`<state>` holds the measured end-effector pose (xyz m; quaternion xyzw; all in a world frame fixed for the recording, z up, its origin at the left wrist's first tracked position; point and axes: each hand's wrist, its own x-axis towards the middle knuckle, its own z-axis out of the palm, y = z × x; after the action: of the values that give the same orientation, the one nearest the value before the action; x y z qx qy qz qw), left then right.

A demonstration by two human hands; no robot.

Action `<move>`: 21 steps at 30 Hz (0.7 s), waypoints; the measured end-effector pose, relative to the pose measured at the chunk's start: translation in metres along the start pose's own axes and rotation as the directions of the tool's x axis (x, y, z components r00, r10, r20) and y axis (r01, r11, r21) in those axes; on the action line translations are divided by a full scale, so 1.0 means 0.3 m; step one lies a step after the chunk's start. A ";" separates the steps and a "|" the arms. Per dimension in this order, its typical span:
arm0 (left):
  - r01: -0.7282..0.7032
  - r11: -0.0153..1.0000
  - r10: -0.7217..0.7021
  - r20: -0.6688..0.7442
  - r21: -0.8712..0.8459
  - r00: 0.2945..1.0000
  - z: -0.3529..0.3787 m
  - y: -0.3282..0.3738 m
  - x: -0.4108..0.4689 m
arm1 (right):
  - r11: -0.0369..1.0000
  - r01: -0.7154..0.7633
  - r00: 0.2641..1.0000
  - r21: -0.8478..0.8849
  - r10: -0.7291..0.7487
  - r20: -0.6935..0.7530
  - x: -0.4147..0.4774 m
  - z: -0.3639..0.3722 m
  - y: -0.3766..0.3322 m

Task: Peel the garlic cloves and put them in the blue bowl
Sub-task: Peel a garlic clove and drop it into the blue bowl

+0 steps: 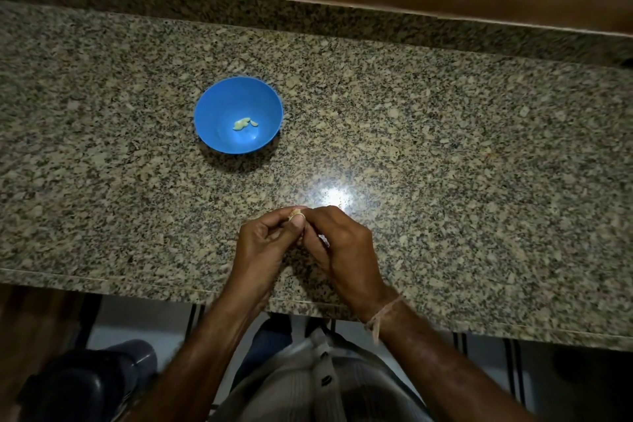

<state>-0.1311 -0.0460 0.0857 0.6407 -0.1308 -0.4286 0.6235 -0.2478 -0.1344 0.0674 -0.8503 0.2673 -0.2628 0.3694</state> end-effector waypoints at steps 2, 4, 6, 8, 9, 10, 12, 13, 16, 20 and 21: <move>0.022 1.000 -0.022 0.010 -0.017 1.000 0.005 -0.007 0.000 | 1.000 -0.016 1.000 0.000 0.016 0.015 -0.002 0.003 0.009; 0.056 0.998 -0.056 0.014 -0.028 0.998 0.007 -0.022 0.003 | 1.000 -0.028 0.999 0.011 0.028 0.034 -0.004 0.007 0.015; 0.094 0.995 -0.094 0.005 -0.043 0.996 0.004 -0.036 0.009 | 0.997 -0.055 0.997 0.045 0.052 0.052 -0.005 0.008 0.023; 0.146 0.987 -0.147 -0.006 -0.068 0.989 -0.002 -0.043 0.015 | 0.992 -0.082 0.994 0.092 0.075 0.083 -0.004 0.005 0.036; 0.168 0.983 -0.169 -0.005 -0.077 0.986 -0.005 -0.043 0.016 | 0.990 -0.090 0.992 0.112 0.079 0.100 -0.003 0.002 0.043; 0.182 0.980 -0.182 -0.001 -0.080 0.983 -0.007 -0.045 0.016 | 0.987 -0.095 0.990 0.128 0.080 0.118 -0.002 -0.002 0.048; 0.183 0.981 -0.183 0.010 -0.071 0.983 -0.007 -0.045 0.018 | 0.984 -0.105 0.987 0.145 0.085 0.134 0.001 -0.005 0.053; 0.181 0.981 -0.181 0.013 -0.066 0.983 -0.003 -0.044 0.018 | 0.983 -0.111 0.987 0.145 0.093 0.128 0.002 -0.003 0.054; 0.200 0.977 -0.198 0.032 -0.080 0.980 0.010 -0.045 0.020 | 0.981 -0.141 0.987 0.134 0.129 0.092 0.009 0.002 0.062; 0.249 0.957 -0.246 0.035 -0.150 0.969 0.006 -0.049 0.033 | 0.960 -0.188 0.981 0.205 0.173 0.088 0.012 0.008 0.067; 0.250 0.957 -0.247 0.041 -0.149 0.968 0.004 -0.046 0.037 | 0.935 -0.239 0.971 0.263 0.227 0.074 0.012 0.012 0.068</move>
<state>-0.1305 -0.0519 0.0691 0.5973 -0.0229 -0.5195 0.6106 -0.2482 -0.1469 0.0507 -0.7598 0.3200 -0.2329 0.5158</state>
